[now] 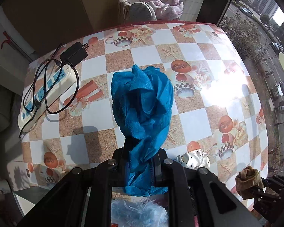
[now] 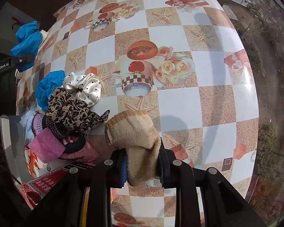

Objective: Organize soft objects
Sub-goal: 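Lift both held items and carry them over the white box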

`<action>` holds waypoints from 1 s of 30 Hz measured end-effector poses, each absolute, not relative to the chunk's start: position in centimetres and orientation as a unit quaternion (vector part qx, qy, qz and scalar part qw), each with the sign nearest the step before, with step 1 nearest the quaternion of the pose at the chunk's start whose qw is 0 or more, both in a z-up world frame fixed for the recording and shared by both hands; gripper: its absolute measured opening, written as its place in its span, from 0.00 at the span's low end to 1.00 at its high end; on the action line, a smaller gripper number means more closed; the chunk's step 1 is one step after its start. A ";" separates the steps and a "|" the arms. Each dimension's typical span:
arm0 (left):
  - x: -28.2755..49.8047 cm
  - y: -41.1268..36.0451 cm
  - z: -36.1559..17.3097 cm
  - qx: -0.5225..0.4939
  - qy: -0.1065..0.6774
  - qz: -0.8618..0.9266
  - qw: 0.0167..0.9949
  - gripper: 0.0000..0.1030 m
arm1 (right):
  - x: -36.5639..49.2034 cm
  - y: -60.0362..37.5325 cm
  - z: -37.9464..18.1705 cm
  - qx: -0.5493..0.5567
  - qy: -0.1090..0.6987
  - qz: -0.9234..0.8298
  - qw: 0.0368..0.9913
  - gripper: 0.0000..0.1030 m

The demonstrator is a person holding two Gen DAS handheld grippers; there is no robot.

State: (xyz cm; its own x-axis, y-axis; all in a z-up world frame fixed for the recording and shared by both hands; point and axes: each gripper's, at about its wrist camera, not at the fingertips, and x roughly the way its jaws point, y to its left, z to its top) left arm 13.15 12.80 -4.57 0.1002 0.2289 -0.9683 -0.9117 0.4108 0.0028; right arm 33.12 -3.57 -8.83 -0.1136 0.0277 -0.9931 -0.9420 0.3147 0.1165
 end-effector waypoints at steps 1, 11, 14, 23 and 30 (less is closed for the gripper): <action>14.0 12.1 -3.9 -0.328 0.514 0.425 0.670 0.17 | 33.7 -3.9 -8.3 -0.374 0.601 0.444 0.550 0.26; 21.5 3.4 0.9 -0.290 0.512 0.345 0.732 0.17 | 36.0 -8.7 -4.3 -0.336 0.588 0.448 0.583 0.26; 23.5 -0.1 1.9 -0.267 0.520 0.319 0.746 0.17 | 36.3 -10.4 -3.2 -0.330 0.583 0.455 0.587 0.26; 27.6 -9.8 3.5 -0.223 0.550 0.238 0.769 0.17 | 38.6 -15.4 -1.4 -0.310 0.590 0.449 0.596 0.26; 27.8 -15.3 3.8 -0.196 0.576 0.199 0.768 0.17 | 39.6 -18.8 -0.7 -0.311 0.590 0.453 0.592 0.26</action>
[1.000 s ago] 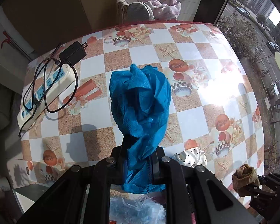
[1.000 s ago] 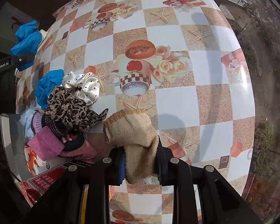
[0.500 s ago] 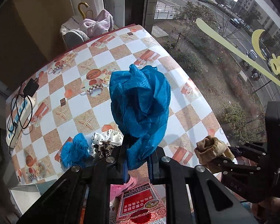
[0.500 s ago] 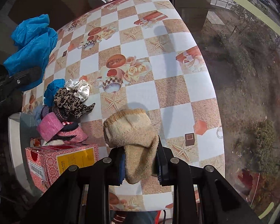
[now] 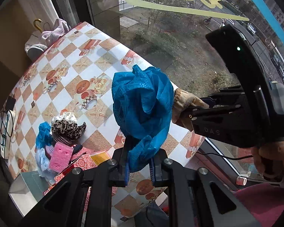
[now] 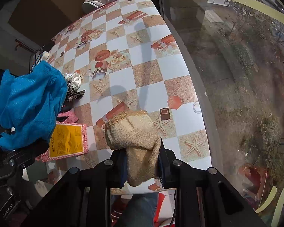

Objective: Organize soft objects
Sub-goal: 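Lift both held items and carry them over the white box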

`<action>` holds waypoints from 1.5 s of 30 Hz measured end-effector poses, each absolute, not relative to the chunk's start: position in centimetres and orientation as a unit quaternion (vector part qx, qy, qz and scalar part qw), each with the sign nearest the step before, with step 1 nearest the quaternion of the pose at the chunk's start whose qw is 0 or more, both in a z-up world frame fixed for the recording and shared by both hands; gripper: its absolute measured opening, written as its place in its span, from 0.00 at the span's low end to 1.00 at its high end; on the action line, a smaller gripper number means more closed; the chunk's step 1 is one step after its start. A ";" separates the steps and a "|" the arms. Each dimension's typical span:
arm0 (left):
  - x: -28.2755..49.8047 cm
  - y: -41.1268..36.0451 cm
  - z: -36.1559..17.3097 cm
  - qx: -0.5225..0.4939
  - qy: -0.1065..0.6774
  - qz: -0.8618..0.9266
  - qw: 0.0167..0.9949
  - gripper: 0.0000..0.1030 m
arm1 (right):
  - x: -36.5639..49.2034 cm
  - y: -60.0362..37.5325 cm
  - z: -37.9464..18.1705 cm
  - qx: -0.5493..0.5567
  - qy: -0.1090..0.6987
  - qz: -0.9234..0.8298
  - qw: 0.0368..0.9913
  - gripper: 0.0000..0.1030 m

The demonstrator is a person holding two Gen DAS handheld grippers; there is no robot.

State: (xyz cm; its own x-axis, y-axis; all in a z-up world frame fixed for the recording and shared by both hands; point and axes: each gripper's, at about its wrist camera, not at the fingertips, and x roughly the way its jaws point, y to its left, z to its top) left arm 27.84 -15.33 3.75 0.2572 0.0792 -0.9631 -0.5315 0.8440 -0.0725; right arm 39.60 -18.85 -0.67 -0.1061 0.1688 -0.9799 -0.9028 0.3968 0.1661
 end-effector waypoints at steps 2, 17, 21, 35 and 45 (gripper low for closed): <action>27.4 -16.4 3.7 -0.191 0.582 0.196 0.766 0.17 | 39.5 -19.6 -0.7 -0.317 0.589 0.458 0.585 0.26; 18.4 -20.8 3.7 -0.190 0.582 0.217 0.760 0.17 | 32.6 -22.2 -2.0 -0.384 0.574 0.512 0.511 0.26; 14.7 -21.0 4.2 -0.188 0.572 0.222 0.767 0.17 | 29.5 -21.8 -2.3 -0.394 0.571 0.521 0.497 0.26; -2.0 -17.2 4.9 -0.254 0.519 0.329 0.747 0.18 | 14.0 -19.9 -1.9 -0.482 0.510 0.587 0.404 0.26; -12.0 -15.0 3.2 -0.297 0.497 0.445 0.683 0.18 | 4.1 -14.2 1.4 -0.506 0.412 0.655 0.381 0.26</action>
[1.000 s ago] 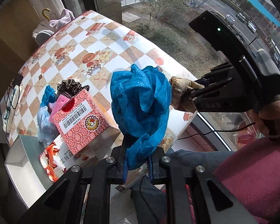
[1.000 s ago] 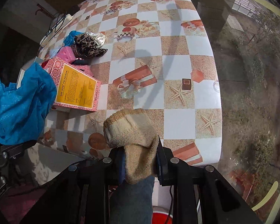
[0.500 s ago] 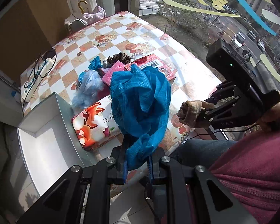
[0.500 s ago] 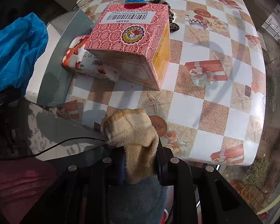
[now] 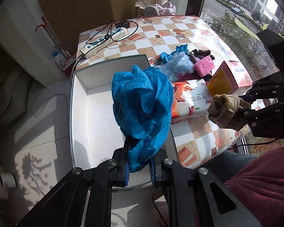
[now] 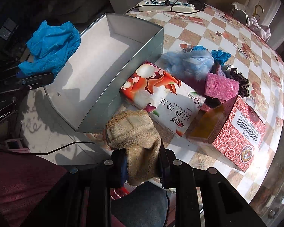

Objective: Organize soft objects
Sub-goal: 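Lift both held items and carry them over the white box, then lower the blue bag and beige sock into the box and open both tools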

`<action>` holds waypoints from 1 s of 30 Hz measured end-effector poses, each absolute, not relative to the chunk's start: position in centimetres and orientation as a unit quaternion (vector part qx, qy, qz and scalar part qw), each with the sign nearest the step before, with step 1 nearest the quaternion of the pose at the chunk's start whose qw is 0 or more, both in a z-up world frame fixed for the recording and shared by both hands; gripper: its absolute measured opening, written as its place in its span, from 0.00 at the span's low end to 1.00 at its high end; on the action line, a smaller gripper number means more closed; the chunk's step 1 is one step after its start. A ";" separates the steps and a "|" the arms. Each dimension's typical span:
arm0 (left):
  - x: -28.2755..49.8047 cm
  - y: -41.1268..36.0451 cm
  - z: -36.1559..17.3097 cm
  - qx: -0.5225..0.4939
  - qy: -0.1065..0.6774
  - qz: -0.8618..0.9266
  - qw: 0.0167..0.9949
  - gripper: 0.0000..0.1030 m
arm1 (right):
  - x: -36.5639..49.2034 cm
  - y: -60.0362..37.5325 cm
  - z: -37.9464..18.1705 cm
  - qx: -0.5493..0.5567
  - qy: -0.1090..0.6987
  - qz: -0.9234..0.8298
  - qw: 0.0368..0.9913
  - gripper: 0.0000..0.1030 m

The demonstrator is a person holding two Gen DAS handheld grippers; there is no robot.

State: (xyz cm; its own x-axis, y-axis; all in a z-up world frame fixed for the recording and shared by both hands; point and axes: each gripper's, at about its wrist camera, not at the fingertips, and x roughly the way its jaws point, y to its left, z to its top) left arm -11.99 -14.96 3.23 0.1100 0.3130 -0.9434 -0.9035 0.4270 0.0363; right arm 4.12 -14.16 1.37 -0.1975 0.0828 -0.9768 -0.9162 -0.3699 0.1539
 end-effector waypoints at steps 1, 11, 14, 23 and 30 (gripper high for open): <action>-12.8 -15.0 3.0 -0.305 0.495 0.453 0.676 0.18 | 3.2 -13.5 1.7 -0.505 0.407 0.661 0.378 0.26; -17.5 -14.7 -0.7 -0.365 0.499 0.493 0.612 0.18 | -4.0 -8.8 3.0 -0.490 0.411 0.686 0.347 0.26; -17.9 -14.6 -1.7 -0.377 0.502 0.493 0.602 0.18 | -5.6 -8.5 2.5 -0.490 0.420 0.685 0.338 0.26; -18.1 -14.1 -3.8 -0.402 0.514 0.483 0.583 0.18 | -8.2 -10.4 0.9 -0.542 0.386 0.680 0.307 0.26; -17.9 -13.8 -4.1 -0.401 0.519 0.476 0.586 0.18 | -8.3 -10.3 0.5 -0.546 0.391 0.673 0.309 0.26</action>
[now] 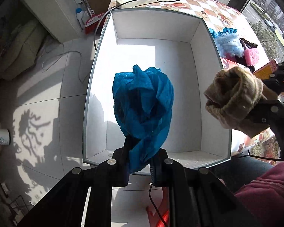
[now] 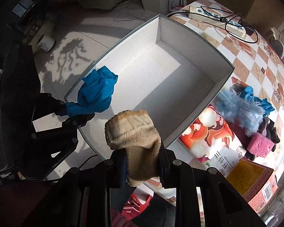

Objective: Organize soft objects
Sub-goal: 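Lower the blue bag and beige sock into the box and open both tools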

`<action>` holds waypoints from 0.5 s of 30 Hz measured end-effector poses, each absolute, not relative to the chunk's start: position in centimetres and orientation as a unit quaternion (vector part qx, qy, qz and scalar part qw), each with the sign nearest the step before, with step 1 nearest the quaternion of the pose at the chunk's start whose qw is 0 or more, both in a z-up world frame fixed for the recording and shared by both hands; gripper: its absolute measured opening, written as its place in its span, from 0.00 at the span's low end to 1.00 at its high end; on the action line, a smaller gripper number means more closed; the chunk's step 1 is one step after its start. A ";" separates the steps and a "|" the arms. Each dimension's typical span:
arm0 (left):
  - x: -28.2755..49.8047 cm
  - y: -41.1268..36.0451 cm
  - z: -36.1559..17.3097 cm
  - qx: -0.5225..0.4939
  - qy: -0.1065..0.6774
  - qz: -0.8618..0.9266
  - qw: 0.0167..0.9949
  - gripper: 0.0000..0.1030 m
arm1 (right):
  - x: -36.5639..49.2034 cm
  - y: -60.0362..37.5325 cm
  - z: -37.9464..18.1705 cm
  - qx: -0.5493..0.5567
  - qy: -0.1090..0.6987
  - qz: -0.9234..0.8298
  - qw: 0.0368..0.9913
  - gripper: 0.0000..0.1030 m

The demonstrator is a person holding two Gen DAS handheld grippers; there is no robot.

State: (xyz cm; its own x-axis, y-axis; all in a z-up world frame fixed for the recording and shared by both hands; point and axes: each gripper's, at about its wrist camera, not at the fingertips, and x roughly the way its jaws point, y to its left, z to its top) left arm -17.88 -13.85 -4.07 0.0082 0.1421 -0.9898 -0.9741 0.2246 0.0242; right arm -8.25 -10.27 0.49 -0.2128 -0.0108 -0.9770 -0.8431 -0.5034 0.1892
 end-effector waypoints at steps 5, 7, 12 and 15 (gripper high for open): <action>-17.7 -14.0 -4.3 -0.402 0.523 0.472 0.585 0.18 | -8.5 -10.3 0.4 -0.548 0.394 0.671 0.307 0.26; -17.7 -14.1 -4.4 -0.403 0.523 0.471 0.585 0.18 | -8.6 -10.4 0.2 -0.550 0.394 0.671 0.304 0.26; -17.6 -14.2 -4.5 -0.405 0.524 0.470 0.583 0.18 | -8.8 -10.5 0.0 -0.553 0.395 0.670 0.298 0.26; -17.8 -14.3 -4.6 -0.406 0.526 0.469 0.582 0.18 | -9.0 -10.5 -0.1 -0.554 0.395 0.670 0.296 0.26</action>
State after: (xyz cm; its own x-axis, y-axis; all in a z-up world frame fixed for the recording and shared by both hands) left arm -17.79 -14.26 -4.59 0.0081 0.1184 -0.9929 -0.9730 0.2301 0.0195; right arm -8.95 -10.54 -0.09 -0.2103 -0.0407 -0.9768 -0.8349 -0.5124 0.2011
